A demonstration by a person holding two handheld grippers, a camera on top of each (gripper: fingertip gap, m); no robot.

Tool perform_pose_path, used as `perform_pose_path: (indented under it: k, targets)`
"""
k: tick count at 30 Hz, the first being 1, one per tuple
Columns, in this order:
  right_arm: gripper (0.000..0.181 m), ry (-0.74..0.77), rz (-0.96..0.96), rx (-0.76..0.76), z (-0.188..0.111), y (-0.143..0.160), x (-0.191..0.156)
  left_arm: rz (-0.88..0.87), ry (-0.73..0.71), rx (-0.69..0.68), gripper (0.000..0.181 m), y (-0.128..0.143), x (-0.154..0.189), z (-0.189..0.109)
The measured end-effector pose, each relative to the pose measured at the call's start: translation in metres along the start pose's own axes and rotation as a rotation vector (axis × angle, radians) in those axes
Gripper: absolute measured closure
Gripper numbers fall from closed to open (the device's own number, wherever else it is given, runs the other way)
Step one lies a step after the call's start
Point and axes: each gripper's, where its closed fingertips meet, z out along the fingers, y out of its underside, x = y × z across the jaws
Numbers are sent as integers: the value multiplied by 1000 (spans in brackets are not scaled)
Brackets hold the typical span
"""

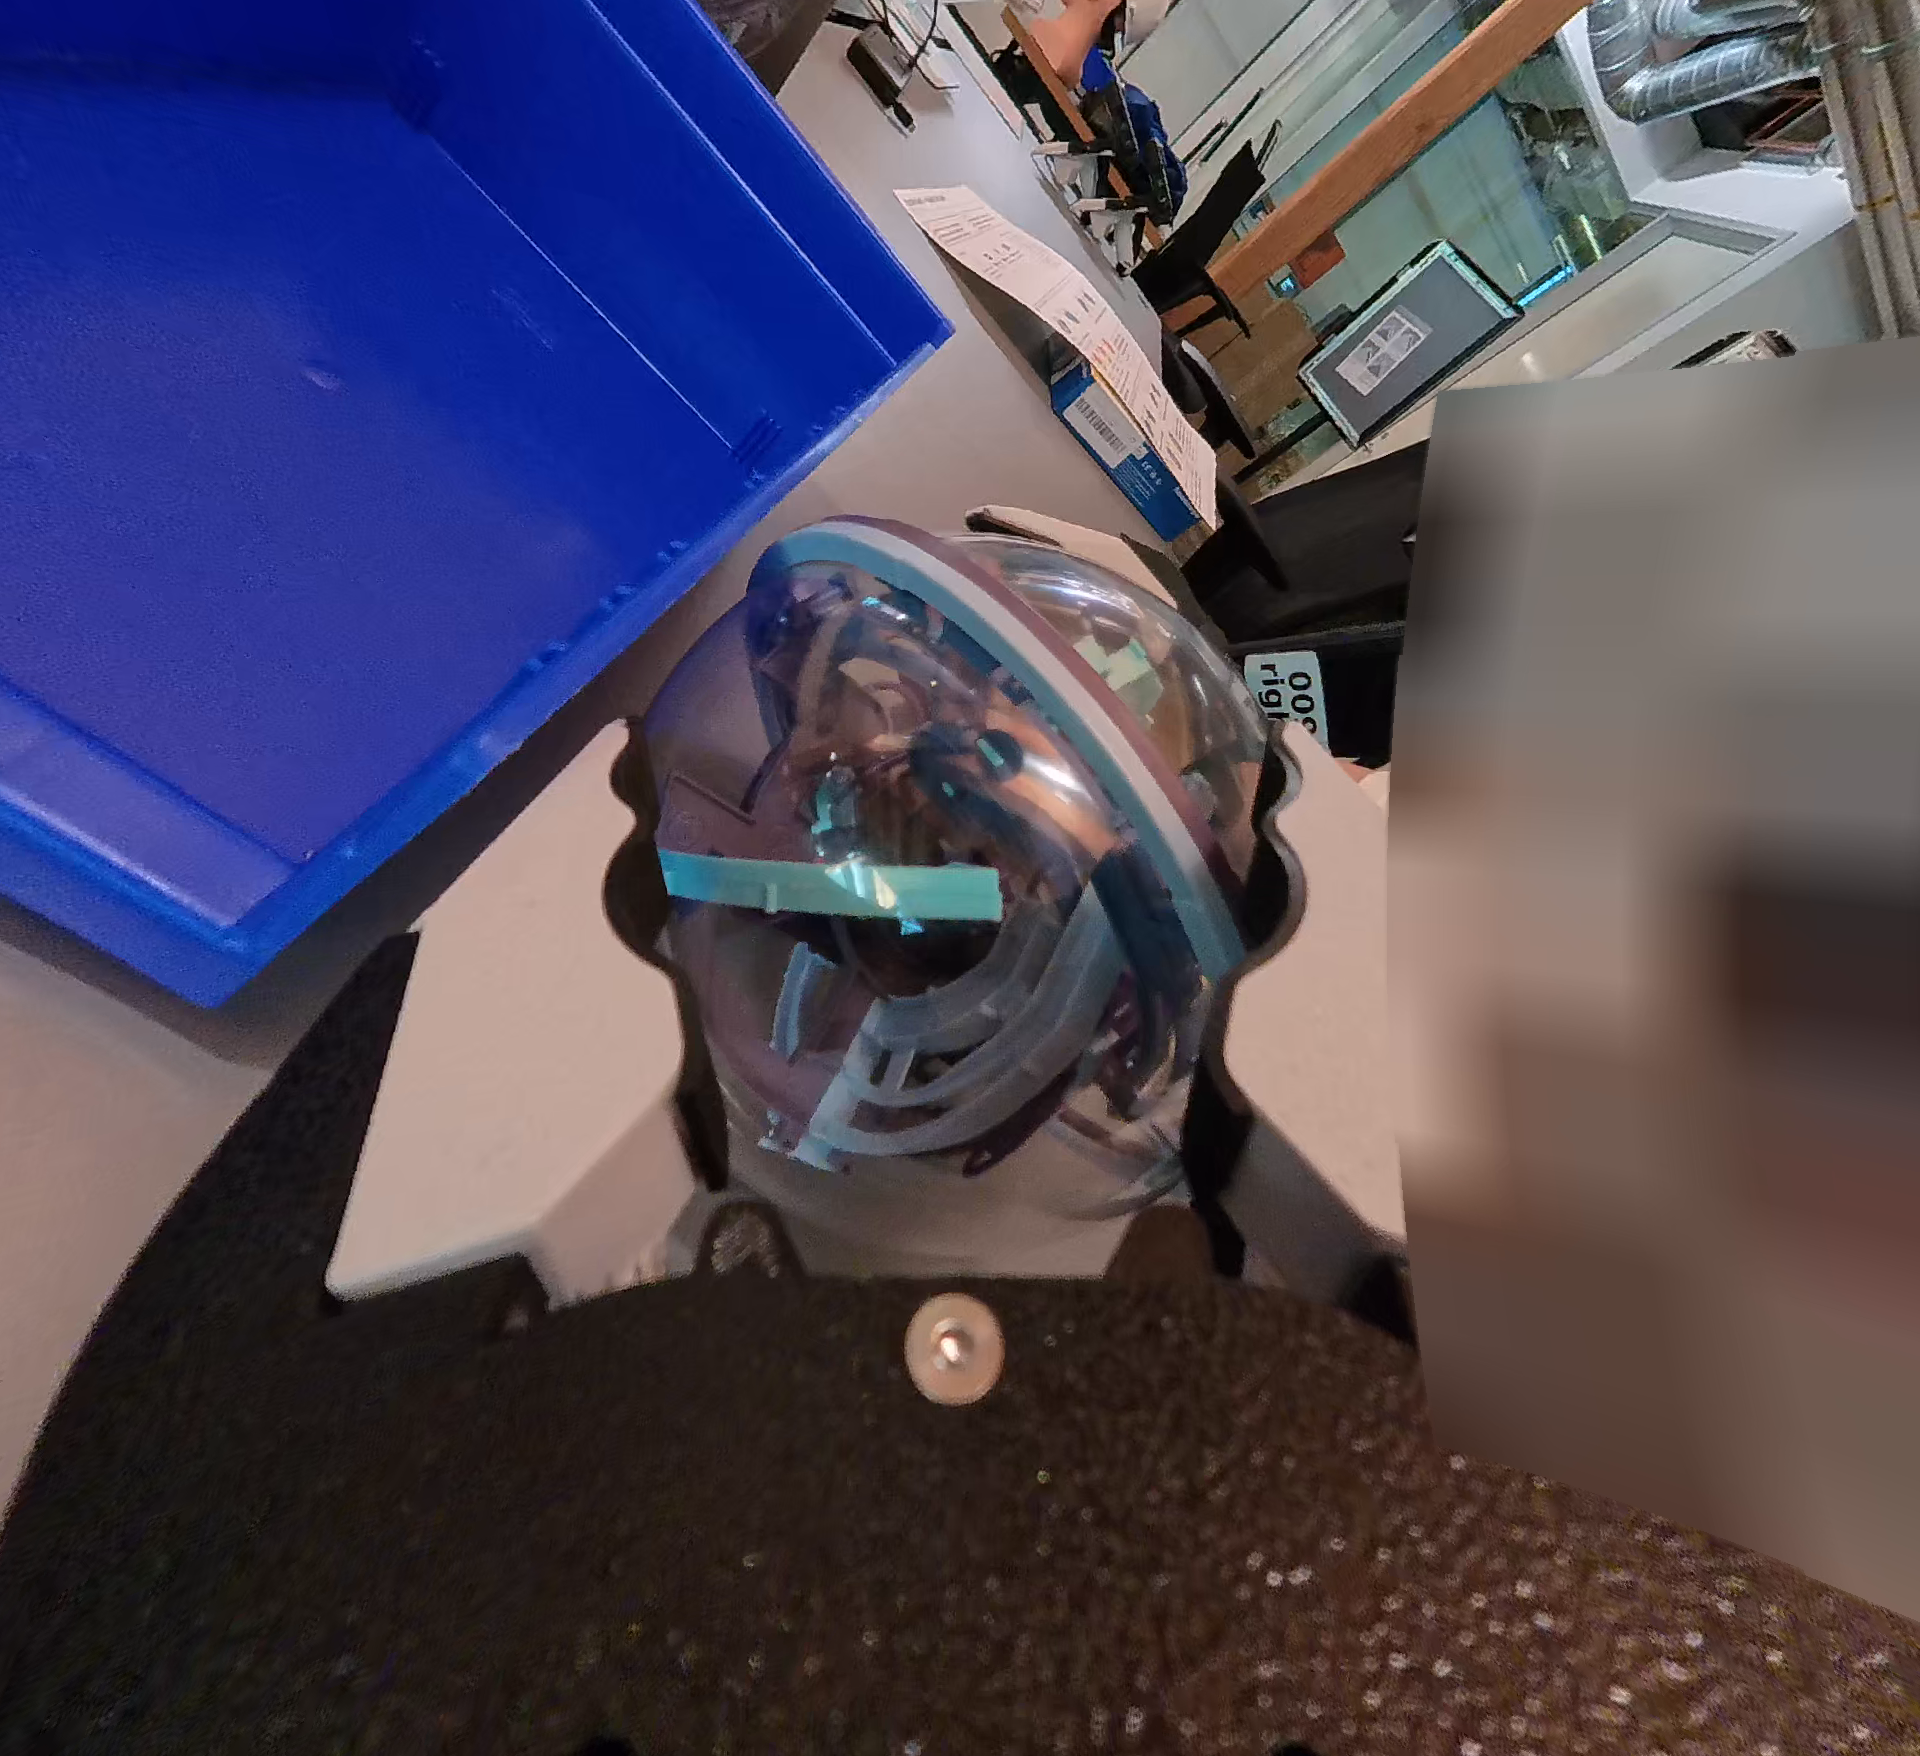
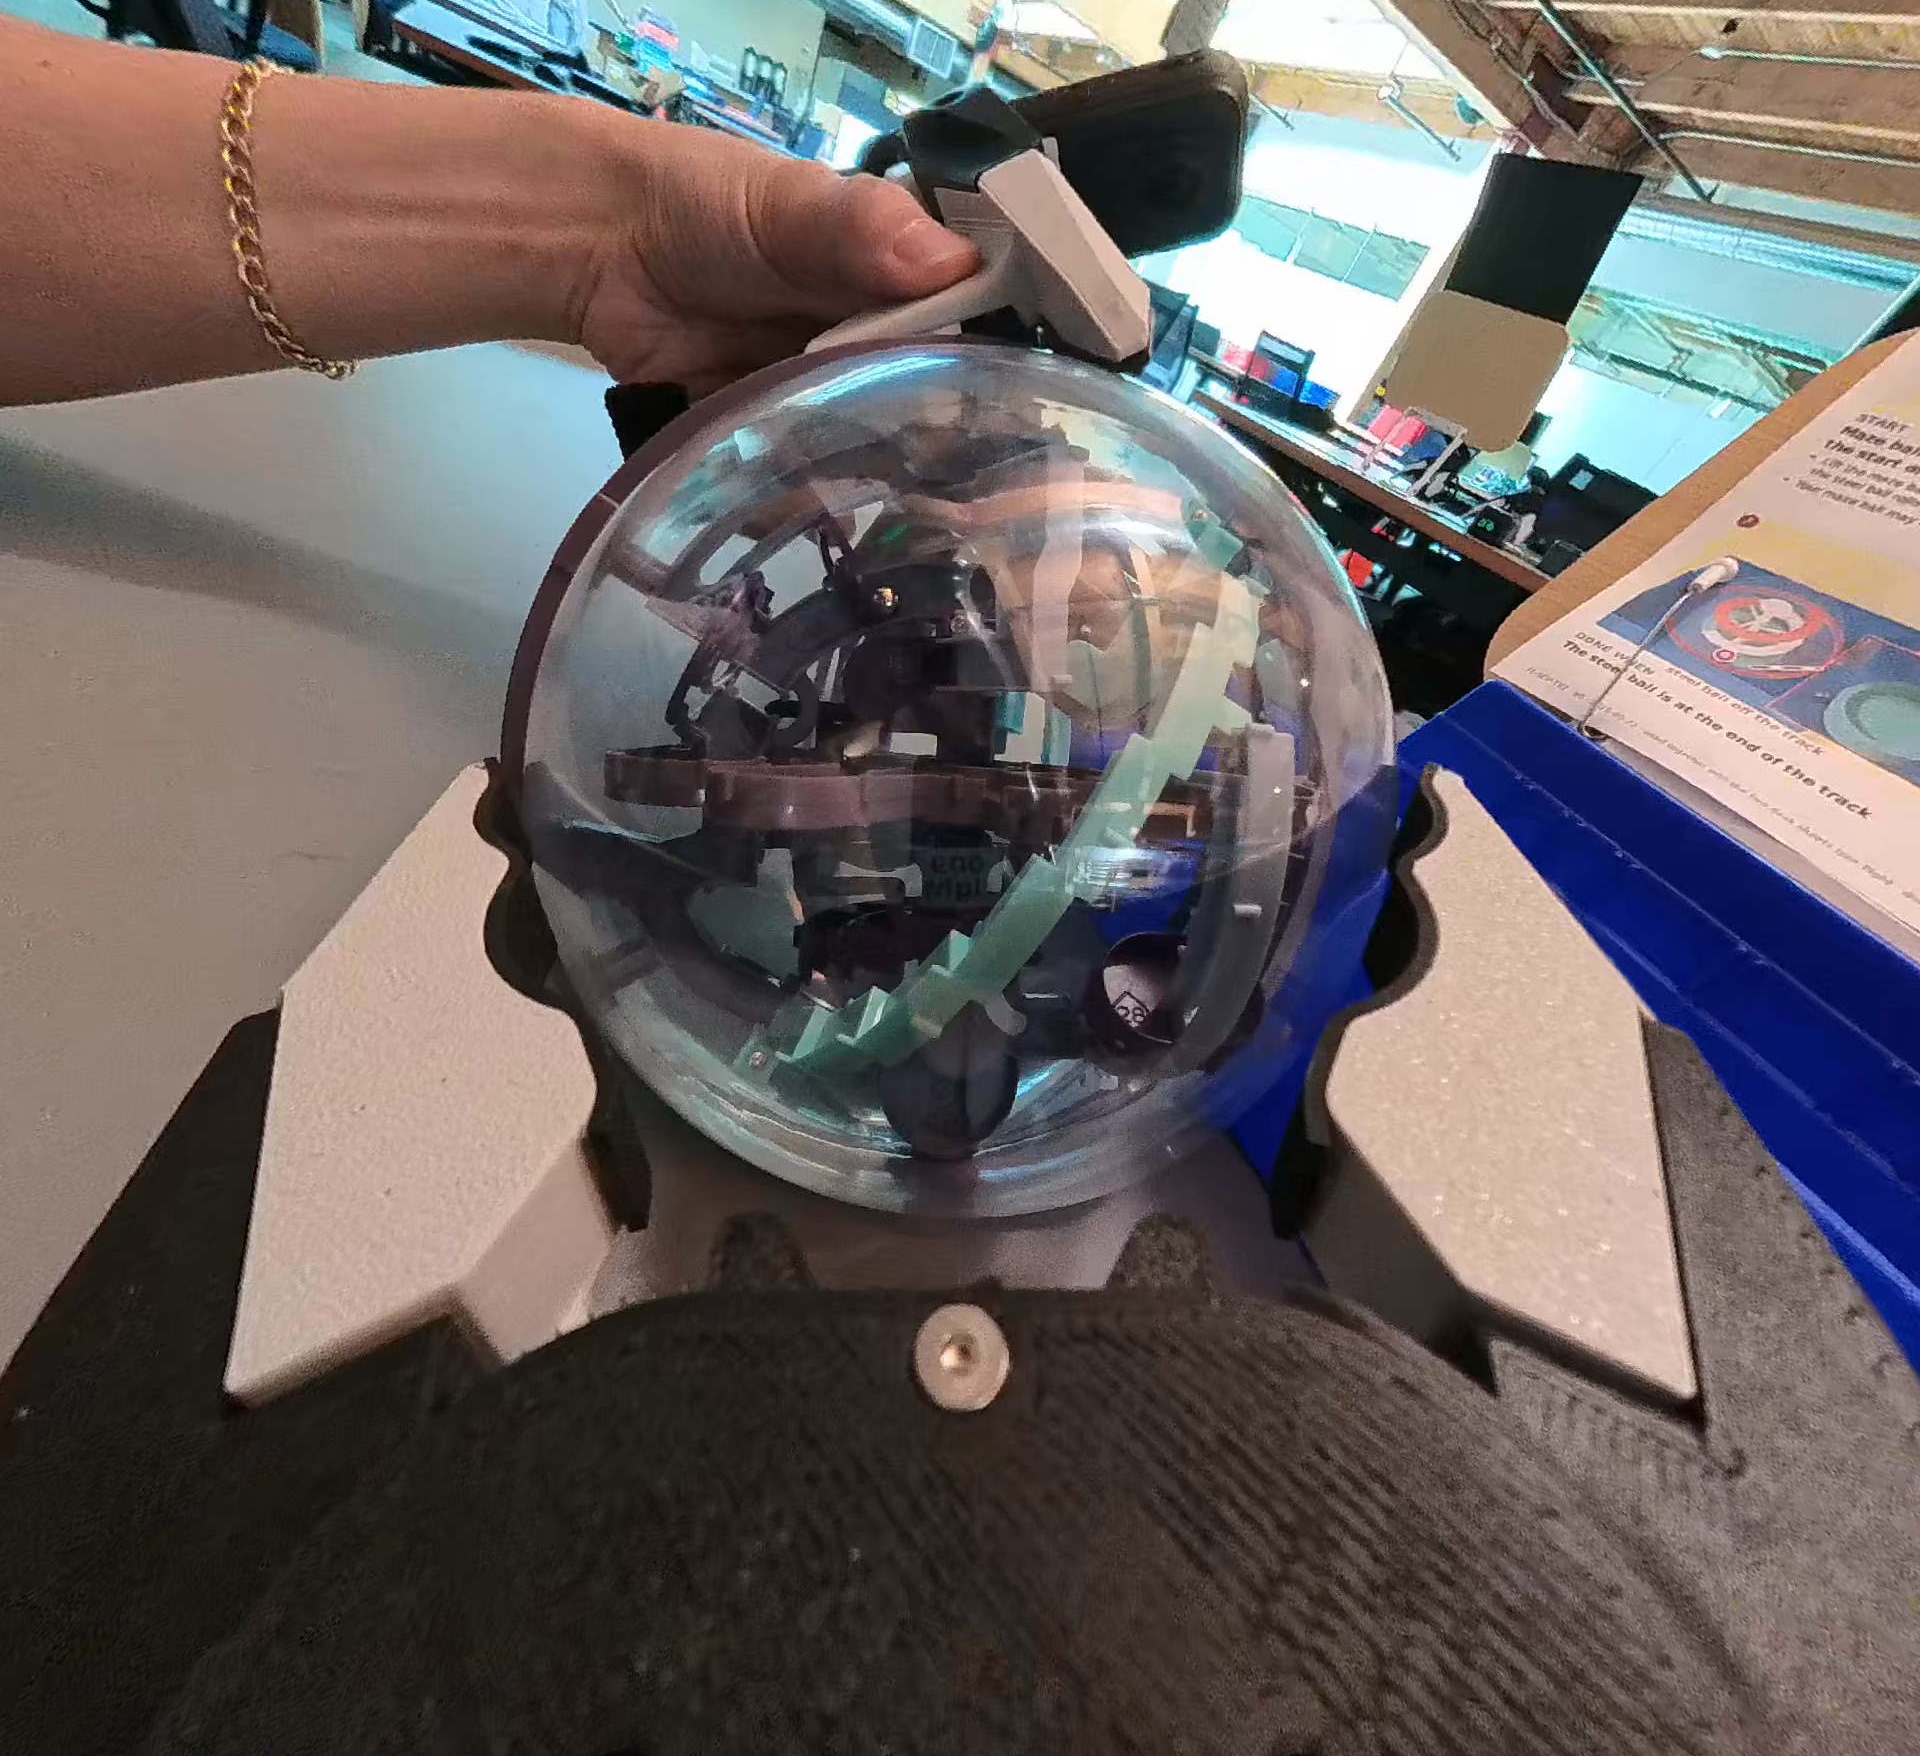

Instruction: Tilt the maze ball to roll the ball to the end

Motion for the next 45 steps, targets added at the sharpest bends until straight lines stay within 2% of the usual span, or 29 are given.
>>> perform_pose_path:
  k: [13, 21, 26, 29, 39, 45]
  targets:
    - [24, -9, 61, -12, 0, 2, 5, 51, -59, 78, 85, -10, 1, -5]
    - [24, -10, 65, -12, 0, 2, 6, 29, -27, 128, 81, -13, 4, -3]
    - [24, -14, 67, -16, 0, 3, 5, -15, -24, 164, 72, -17, 9, -4]
    - [24, -14, 62, -24, 1, 4, 5, 11, -29, 198, 75, -20, 14, -9]
    - [24, -15, 61, -29, 1, 5, 5, 168, -241, 85, 71, -4, 8, 0]
    - [24, -22, 81, -23, 1, 4, 6, 144, -245, 49, 72, -4, 6, 1]
